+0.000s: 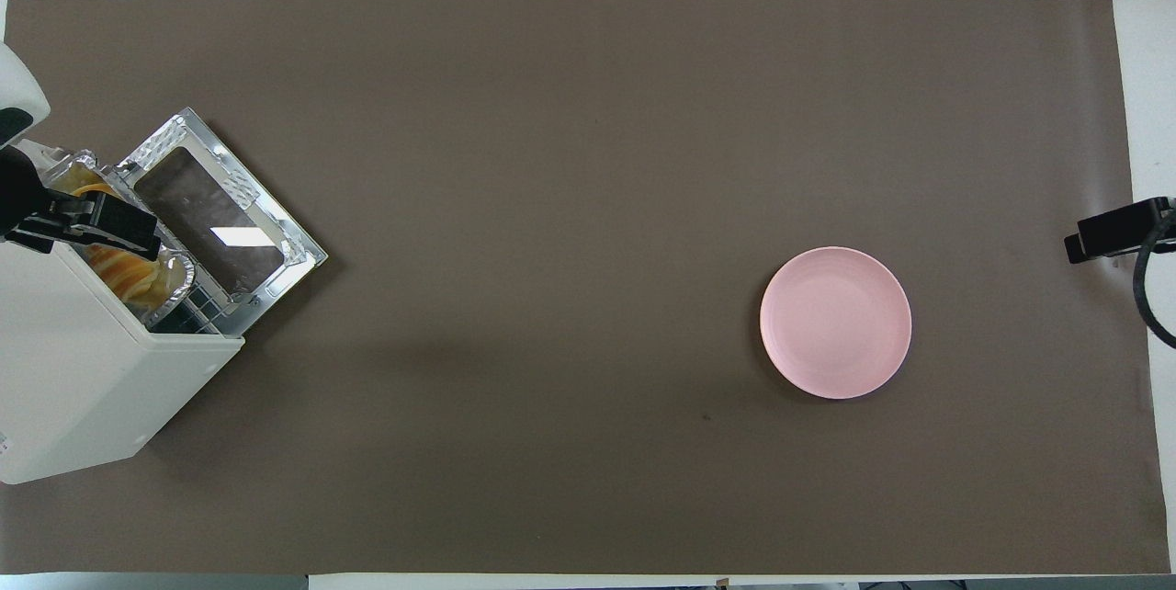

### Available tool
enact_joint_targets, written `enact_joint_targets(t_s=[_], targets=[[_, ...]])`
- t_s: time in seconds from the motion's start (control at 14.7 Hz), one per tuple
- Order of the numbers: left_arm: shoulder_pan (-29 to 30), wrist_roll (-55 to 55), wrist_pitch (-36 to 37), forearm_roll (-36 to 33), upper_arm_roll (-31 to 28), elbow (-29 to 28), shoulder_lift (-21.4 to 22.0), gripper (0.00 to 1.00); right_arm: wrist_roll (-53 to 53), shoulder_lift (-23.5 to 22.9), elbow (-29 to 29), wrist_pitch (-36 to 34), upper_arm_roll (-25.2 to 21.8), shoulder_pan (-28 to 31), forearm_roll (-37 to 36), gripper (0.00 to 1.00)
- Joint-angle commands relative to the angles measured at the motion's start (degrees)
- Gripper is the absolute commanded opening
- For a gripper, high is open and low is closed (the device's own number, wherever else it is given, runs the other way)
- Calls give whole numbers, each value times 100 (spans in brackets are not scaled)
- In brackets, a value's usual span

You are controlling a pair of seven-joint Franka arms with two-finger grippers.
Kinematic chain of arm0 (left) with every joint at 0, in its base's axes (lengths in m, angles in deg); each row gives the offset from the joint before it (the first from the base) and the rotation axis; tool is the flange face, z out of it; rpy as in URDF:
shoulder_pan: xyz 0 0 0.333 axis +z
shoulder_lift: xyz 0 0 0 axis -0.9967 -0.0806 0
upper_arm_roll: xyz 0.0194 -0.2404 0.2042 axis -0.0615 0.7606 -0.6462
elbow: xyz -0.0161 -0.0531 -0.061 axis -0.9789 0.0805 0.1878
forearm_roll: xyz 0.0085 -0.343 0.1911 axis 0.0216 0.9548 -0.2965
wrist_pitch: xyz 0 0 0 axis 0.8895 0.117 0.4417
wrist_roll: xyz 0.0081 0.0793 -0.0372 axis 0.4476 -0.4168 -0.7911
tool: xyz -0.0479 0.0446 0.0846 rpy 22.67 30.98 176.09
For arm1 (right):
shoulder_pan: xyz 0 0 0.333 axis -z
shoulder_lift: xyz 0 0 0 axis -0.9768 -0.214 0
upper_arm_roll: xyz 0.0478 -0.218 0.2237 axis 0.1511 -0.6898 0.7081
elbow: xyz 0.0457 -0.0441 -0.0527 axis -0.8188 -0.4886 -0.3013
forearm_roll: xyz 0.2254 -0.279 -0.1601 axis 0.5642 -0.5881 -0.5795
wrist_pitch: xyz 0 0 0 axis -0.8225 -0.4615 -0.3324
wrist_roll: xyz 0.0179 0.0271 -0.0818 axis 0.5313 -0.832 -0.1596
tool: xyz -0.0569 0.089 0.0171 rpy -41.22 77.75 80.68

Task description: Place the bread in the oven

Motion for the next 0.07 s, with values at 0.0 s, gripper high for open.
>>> enact_joint_targets(t_s=[0.0], targets=[[8, 69, -202, 67, 8, -147, 123, 100, 146, 152, -166, -2, 39, 66, 11, 100]])
